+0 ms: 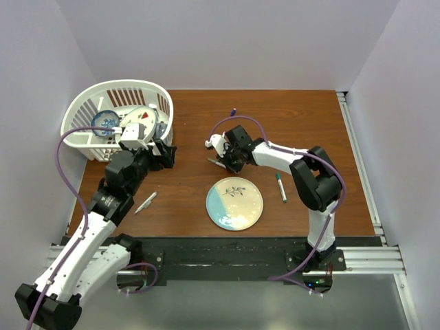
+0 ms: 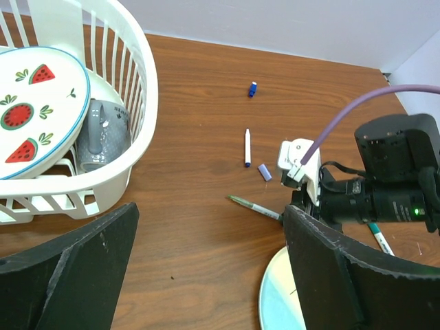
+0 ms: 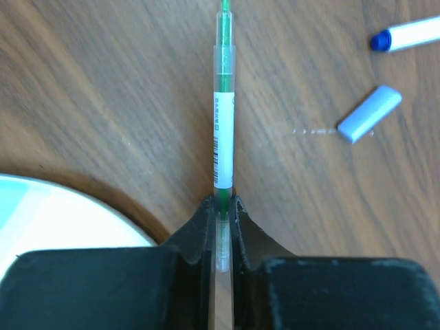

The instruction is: Insert the pens into the pen caps

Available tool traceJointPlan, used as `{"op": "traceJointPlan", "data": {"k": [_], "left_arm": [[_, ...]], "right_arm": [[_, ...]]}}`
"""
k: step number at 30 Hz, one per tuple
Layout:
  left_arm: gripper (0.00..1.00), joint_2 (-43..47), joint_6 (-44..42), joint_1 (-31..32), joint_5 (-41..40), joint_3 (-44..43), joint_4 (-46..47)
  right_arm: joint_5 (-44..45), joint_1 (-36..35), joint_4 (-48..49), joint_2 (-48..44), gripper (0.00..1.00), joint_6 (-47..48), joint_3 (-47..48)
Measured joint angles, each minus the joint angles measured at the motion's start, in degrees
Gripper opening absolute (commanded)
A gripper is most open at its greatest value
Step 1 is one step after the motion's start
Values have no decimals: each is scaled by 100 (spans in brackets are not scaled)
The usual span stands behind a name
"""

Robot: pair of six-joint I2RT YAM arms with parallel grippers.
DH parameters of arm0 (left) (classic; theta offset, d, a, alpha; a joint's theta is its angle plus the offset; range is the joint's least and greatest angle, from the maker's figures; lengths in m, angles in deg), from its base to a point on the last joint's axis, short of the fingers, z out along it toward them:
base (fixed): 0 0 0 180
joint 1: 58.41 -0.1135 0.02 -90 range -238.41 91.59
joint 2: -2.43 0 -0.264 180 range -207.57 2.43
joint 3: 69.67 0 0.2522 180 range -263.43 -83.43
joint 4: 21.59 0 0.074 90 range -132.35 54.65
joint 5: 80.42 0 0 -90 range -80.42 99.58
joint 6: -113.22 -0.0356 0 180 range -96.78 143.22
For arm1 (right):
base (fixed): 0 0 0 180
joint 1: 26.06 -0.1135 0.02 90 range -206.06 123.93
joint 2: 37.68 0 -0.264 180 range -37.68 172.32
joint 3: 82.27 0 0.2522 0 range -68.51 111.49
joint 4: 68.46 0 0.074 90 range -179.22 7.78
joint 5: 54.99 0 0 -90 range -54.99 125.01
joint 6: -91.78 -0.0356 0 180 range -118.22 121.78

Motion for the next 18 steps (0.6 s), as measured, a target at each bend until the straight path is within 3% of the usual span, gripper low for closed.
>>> {"op": "traceJointPlan", "data": {"k": [9,18], "left_arm": [[86,17,179,0,149,4,-7],[82,-514,870,-2,1156,7,184]], "right_arm": [[240,-146,507,-560,0,-935,-468],[-160,-162,1849,-2551,0,-2424,-1770]]}}
